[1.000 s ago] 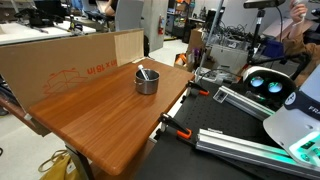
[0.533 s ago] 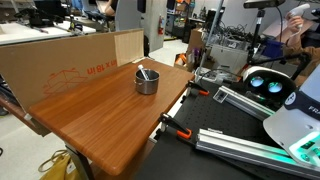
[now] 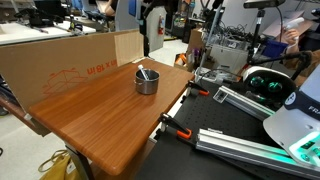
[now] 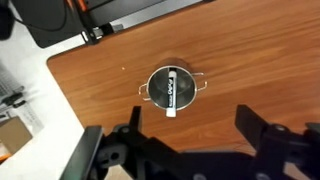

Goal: Take out the marker from the silver pot

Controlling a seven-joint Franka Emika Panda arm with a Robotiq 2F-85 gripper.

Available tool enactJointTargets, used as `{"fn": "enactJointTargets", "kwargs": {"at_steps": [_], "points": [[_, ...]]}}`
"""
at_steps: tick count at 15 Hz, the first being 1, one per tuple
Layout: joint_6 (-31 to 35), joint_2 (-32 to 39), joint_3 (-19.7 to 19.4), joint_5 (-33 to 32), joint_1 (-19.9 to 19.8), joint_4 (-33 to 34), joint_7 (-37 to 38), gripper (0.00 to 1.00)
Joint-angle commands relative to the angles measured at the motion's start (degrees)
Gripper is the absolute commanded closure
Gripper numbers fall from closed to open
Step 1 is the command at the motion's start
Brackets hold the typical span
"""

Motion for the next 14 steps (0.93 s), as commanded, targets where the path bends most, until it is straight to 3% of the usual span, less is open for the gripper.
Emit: {"fn": "enactJointTargets", "kwargs": {"at_steps": [1, 7, 14], "points": [[2.78, 5.13, -2.23, -2.73, 0.88, 2.26, 1.53, 0.00], [6.57, 13.71, -6.40, -6.22, 1.88, 6.05, 4.16, 0.00], [6.16, 22.54, -11.43, -5.98, 5.39, 11.39, 3.34, 0.00]]}}
